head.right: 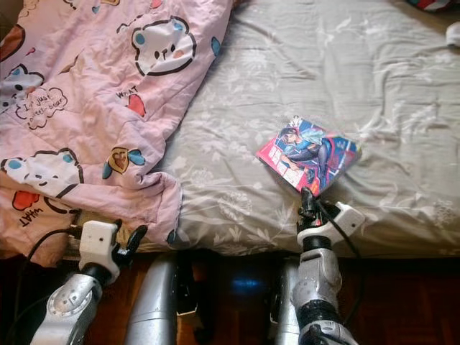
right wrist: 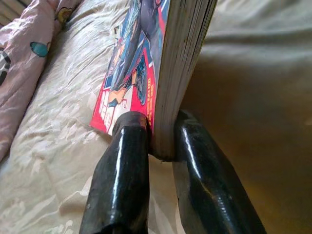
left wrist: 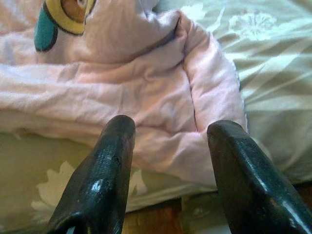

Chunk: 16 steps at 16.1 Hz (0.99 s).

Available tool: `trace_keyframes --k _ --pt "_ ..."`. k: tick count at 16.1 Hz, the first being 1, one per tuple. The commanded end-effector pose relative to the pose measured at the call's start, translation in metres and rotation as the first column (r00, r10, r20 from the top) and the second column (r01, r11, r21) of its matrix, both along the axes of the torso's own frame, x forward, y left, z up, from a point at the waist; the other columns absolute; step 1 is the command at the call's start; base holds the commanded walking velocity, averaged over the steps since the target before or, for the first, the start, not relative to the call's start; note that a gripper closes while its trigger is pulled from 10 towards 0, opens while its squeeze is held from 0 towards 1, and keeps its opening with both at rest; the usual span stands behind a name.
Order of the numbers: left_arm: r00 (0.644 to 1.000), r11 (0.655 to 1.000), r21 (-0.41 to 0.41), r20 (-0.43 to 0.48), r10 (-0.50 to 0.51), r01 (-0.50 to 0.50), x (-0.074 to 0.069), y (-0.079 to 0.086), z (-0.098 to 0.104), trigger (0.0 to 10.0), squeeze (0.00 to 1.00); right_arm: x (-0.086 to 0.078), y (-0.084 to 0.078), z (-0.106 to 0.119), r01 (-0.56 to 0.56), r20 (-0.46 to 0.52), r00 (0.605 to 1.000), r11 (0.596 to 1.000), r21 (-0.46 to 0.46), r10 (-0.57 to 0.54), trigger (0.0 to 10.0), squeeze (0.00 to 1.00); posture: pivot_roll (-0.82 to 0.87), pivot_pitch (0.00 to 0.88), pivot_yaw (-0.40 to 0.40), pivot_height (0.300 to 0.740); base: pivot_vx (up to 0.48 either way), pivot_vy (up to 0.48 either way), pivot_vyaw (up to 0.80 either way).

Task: Clean up the room

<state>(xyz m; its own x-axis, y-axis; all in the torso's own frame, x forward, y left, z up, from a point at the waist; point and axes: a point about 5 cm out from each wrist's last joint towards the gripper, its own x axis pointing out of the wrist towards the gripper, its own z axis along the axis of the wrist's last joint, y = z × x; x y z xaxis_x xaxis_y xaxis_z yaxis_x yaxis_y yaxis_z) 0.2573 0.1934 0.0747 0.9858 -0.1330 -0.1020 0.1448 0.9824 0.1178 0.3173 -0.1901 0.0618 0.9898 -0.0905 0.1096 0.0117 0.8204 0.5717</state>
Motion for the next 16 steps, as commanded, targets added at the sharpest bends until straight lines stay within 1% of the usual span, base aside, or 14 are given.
trace_keyframes --k 1,2,3,5,8,11,13,16 --pt "0.999 1.000 0.019 -0.052 0.017 -0.016 -0.006 0.002 -0.015 10.0 0.00 -0.013 -0.006 -0.012 0.047 -0.048 0.998 0.997 -0.063 -0.050 0.0 0.00 0.06 0.258 0.052 0.597 0.000 0.000 0.00" --pt "0.999 1.000 0.005 -0.045 0.030 -0.030 -0.001 0.000 -0.019 10.0 0.00 -0.017 -0.011 -0.003 0.076 -0.019 0.997 0.984 -0.160 -0.080 0.0 0.00 0.04 0.243 0.040 0.597 0.000 0.000 0.00" --pt "0.999 0.999 -0.004 -0.038 0.037 -0.037 0.003 -0.002 -0.019 10.0 0.00 -0.018 -0.013 0.002 0.084 0.002 0.996 0.973 -0.213 -0.086 10.0 0.00 0.03 0.230 0.029 0.597 0.000 0.000 0.00" --pt "0.998 0.998 -0.025 -0.021 0.054 -0.055 0.012 -0.007 -0.020 10.0 0.00 -0.018 -0.017 0.013 0.107 0.027 0.994 0.941 -0.320 -0.104 10.0 0.00 0.01 0.206 0.014 0.597 0.000 0.000 0.00" --pt "0.996 0.994 -0.063 -0.009 0.088 -0.088 0.022 -0.010 -0.021 10.0 0.00 -0.017 -0.022 0.019 0.105 0.031 0.994 0.893 -0.438 -0.102 10.0 0.00 -0.01 0.172 -0.014 0.597 0.000 0.000 0.00" --pt "0.995 0.993 -0.070 -0.002 0.098 -0.098 0.027 -0.011 -0.022 10.0 0.00 -0.021 -0.028 0.021 0.132 0.038 0.991 0.885 -0.446 -0.128 10.0 0.00 -0.01 0.152 -0.021 0.607 0.000 0.000 0.00" --pt "0.995 0.992 -0.075 -0.004 0.104 -0.104 0.030 -0.012 -0.025 10.0 0.00 -0.020 -0.026 0.017 0.103 0.001 0.993 0.871 -0.481 -0.117 10.0 0.00 -0.02 0.139 -0.024 0.632 0.000 0.000 0.00" --pt "0.992 0.989 -0.076 -0.023 0.123 -0.124 0.034 -0.010 -0.032 10.0 0.00 -0.019 -0.024 0.010 0.087 -0.045 0.991 0.865 -0.494 -0.126 10.0 0.00 -0.02 0.117 -0.028 0.672 0.000 0.000 0.00"
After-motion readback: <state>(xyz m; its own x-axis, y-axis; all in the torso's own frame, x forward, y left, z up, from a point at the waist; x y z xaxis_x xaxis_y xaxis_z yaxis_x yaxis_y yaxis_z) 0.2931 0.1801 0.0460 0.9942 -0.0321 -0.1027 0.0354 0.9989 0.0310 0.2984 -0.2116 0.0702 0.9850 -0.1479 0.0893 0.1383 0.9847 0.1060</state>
